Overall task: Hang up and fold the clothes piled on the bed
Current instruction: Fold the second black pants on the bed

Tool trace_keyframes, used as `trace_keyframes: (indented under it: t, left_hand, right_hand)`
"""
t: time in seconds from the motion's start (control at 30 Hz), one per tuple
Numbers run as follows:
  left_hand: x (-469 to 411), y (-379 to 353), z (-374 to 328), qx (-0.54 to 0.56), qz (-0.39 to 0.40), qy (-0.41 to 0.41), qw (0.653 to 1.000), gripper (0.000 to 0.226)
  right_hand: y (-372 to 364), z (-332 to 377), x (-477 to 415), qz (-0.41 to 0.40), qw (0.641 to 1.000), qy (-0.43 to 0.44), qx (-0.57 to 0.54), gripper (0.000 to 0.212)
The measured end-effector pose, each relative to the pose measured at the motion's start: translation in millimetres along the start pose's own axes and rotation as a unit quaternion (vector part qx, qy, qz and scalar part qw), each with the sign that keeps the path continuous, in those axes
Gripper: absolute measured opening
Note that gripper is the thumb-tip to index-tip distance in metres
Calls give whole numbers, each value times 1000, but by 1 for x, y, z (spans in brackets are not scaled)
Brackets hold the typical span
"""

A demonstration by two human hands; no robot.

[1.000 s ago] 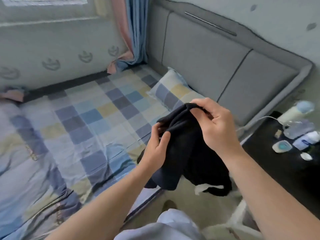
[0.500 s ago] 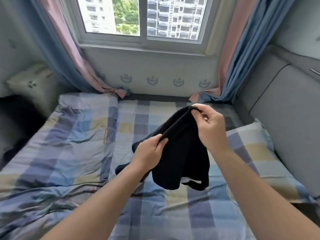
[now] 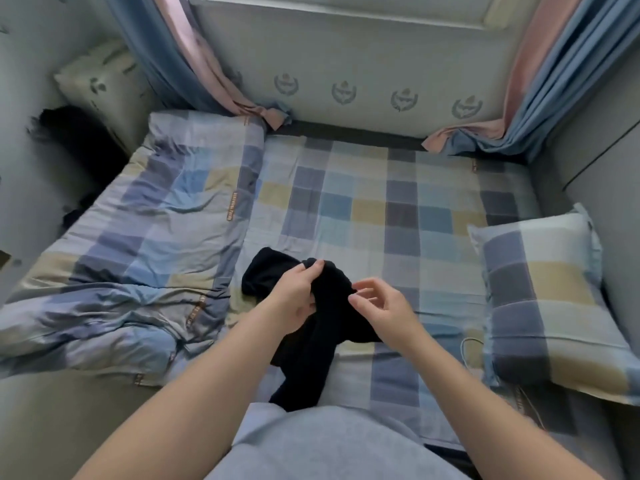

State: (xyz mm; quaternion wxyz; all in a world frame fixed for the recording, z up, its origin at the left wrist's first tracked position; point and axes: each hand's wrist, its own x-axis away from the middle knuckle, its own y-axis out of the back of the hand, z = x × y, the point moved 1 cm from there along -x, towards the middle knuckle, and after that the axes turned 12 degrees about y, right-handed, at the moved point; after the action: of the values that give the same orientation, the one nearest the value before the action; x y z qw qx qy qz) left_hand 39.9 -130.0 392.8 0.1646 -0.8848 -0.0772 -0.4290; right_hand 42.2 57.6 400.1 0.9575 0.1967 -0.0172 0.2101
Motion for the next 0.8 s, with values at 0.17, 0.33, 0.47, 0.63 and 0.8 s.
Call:
trace_keyframes:
  t: [0.17,0.33,0.47,0.63,0.8]
  left_hand:
    - [12,-19,5,50,105,0,993,29]
    - [15,-35,-6,103,147,-16,984,27]
    - [6,-25,-15,28,101,-34,994,28]
    - [6,-22,2,-209,61,-14,976,60]
    - [3,-47,57,-361,78,-26,929,103]
  right_hand:
    - [-13,-28,18,83,995,-59,-13,68]
    - [-5,-44,11,16,992,-112,59,7]
    - [17,-43,3,-69,993,-92,6,22]
    - [47,-25,-22,-181,962,-152,-135,12]
    - [55,0,-26,-208,897,-196,-337,30]
